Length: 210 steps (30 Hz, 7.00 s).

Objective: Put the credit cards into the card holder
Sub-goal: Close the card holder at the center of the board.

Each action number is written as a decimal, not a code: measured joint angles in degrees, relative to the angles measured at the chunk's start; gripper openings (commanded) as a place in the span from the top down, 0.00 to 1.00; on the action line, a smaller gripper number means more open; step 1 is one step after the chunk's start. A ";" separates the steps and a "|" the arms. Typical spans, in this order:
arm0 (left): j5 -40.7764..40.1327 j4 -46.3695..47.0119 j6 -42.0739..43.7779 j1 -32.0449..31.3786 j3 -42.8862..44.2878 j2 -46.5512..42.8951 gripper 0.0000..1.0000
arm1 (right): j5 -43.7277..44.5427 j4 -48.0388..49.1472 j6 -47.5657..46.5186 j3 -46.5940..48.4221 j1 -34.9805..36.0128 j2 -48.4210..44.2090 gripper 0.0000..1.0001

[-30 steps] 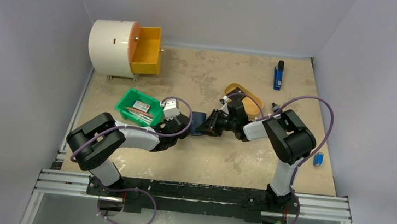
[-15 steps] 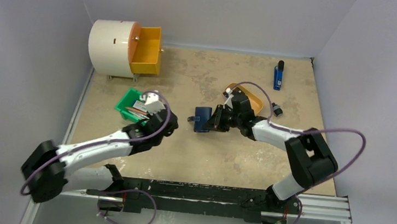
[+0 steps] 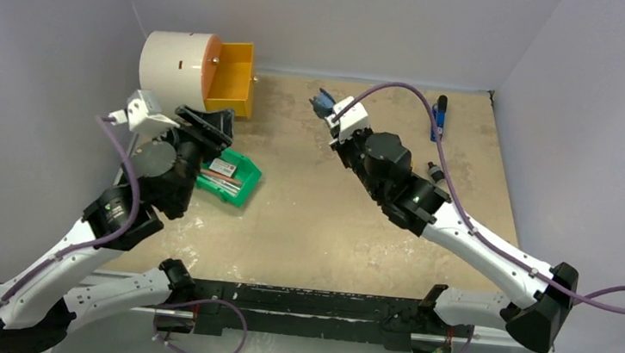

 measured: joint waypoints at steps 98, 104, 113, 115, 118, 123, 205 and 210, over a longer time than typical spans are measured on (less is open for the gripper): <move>41.90 20.26 -9.81 -0.33 16.39 26.82 1.00 | 11.96 76.26 -94.51 -27.15 12.74 -3.76 0.28; 36.94 16.76 -6.82 -0.37 14.21 24.61 1.00 | 19.08 64.59 -83.78 -23.06 16.76 -3.82 0.01; 21.49 1.33 7.56 -0.37 13.62 10.67 1.00 | 0.98 17.46 -32.28 -9.90 9.86 -9.70 0.01; 20.31 -2.38 11.65 -0.37 13.62 6.95 1.00 | -7.34 12.81 -21.68 -10.12 2.62 -12.07 0.01; 22.27 -7.17 16.72 -0.35 13.92 3.61 1.00 | -17.70 10.93 -8.37 -12.63 -5.95 -14.71 0.01; 33.68 -13.07 22.64 -0.37 13.66 5.09 1.00 | -37.18 10.29 10.25 -15.93 -13.94 -16.28 0.04; 84.74 3.89 39.43 -0.28 6.23 10.36 0.84 | -84.83 11.50 29.83 -11.10 -14.62 -15.17 1.00; 82.12 4.46 38.18 -0.37 6.19 9.42 0.37 | -81.72 12.92 31.10 -12.20 -14.12 -16.61 1.00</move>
